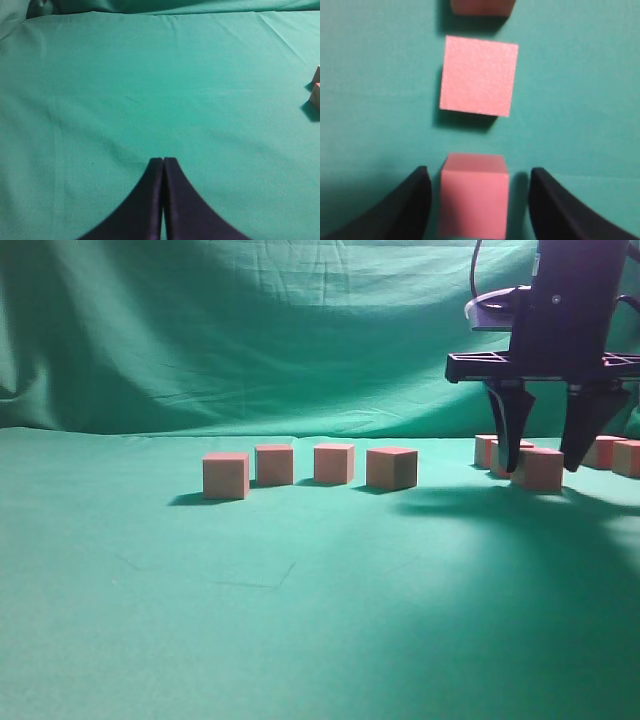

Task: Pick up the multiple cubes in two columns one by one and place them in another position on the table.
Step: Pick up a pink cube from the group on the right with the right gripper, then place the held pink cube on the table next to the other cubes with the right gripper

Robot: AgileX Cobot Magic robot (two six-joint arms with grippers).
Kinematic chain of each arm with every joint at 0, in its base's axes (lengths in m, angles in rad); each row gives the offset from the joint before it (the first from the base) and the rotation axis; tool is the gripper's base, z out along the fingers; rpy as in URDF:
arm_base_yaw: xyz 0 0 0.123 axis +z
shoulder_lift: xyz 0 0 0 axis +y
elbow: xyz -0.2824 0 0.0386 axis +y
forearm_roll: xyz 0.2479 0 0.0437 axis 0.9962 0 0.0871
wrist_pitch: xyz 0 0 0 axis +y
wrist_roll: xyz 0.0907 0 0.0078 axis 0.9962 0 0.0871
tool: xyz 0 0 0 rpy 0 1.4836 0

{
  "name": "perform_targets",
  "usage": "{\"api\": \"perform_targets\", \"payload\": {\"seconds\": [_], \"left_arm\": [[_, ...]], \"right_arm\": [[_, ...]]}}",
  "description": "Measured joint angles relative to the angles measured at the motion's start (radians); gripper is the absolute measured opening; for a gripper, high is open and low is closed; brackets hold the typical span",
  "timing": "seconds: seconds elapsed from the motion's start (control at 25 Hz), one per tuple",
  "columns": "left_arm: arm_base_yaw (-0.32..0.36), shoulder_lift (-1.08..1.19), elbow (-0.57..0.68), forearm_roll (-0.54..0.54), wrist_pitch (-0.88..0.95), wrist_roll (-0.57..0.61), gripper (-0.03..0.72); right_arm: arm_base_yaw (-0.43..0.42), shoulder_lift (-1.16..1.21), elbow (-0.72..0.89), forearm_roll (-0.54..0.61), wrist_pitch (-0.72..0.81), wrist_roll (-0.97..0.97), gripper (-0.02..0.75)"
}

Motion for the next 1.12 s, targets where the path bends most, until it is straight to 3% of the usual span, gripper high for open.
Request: {"api": "perform_targets", "payload": {"seconds": [0.16, 0.4, 0.64, 0.84, 1.12], "left_arm": [[0.0, 0.0, 0.0, 0.0, 0.0, 0.0, 0.0], [0.0, 0.0, 0.0, 0.0, 0.0, 0.0, 0.0], [0.0, 0.0, 0.0, 0.0, 0.0, 0.0, 0.0], [0.0, 0.0, 0.0, 0.0, 0.0, 0.0, 0.0], [0.0, 0.0, 0.0, 0.0, 0.0, 0.0, 0.0]], "right_arm": [[0.0, 0.0, 0.0, 0.0, -0.004, 0.0, 0.262], [0.0, 0.0, 0.0, 0.0, 0.01, -0.001, 0.275], [0.026, -0.093, 0.0, 0.0, 0.138, -0.056, 0.275], [0.165, -0.238, 0.0, 0.0, 0.242, -0.191, 0.275], [0.399, -0.261, 0.0, 0.003, 0.25, -0.277, 0.275]]}}
